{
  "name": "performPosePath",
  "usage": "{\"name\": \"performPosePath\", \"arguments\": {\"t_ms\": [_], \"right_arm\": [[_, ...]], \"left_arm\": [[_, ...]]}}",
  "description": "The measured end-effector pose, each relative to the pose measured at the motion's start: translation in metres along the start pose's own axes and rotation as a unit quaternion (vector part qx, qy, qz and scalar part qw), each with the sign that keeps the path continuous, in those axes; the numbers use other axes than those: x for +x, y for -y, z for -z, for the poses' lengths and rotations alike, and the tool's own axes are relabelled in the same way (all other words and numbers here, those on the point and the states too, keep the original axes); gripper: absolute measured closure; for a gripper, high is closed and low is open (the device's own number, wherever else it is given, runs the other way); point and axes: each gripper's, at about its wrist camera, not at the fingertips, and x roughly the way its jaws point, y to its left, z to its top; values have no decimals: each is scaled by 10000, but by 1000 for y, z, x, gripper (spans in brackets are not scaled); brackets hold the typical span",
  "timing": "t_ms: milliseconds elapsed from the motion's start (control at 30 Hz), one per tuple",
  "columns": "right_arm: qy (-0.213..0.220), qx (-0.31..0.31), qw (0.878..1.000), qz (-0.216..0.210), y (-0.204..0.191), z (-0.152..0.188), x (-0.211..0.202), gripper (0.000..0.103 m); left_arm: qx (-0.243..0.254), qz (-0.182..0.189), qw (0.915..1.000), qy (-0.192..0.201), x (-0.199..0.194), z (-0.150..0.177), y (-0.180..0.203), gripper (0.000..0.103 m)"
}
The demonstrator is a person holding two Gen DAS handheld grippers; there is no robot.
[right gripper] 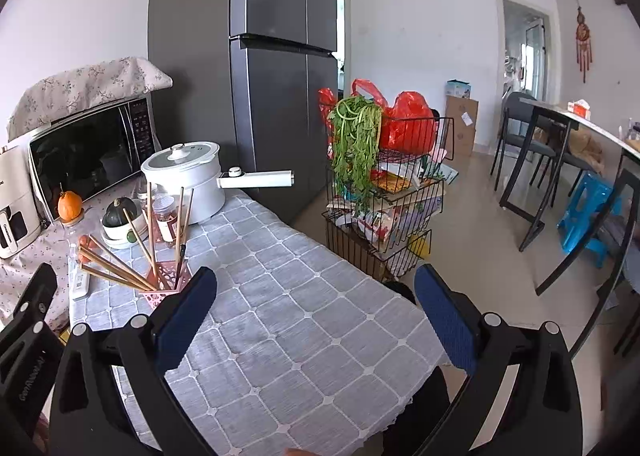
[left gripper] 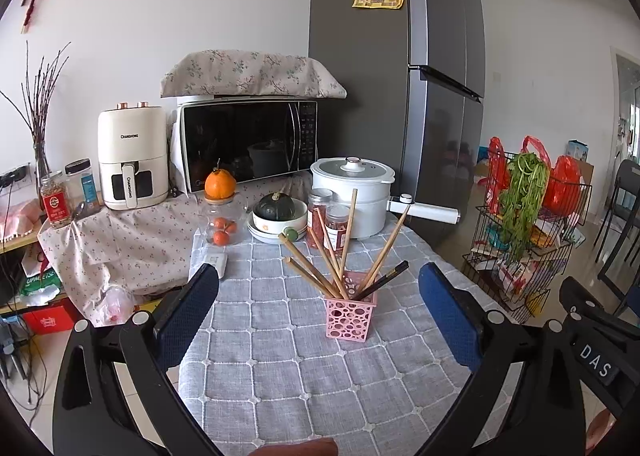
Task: Organize utensils
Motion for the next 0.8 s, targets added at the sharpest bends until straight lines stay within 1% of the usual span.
{"name": "performPosePath", "arguments": {"t_ms": [300, 533, 800], "right_arm": [[-140, 55, 9999, -72, 0, 2, 7, 7], [-244, 83, 9996, -116, 0, 3, 11, 7], [-260, 88, 9995, -134, -2, 6, 11, 7]], "left_arm": [[49, 14, 9999, -109, 6, 4, 4, 7], [65, 15, 9999, -113, 7, 4, 5, 7], [56, 16, 9999, -108, 8, 4, 4, 7]]}}
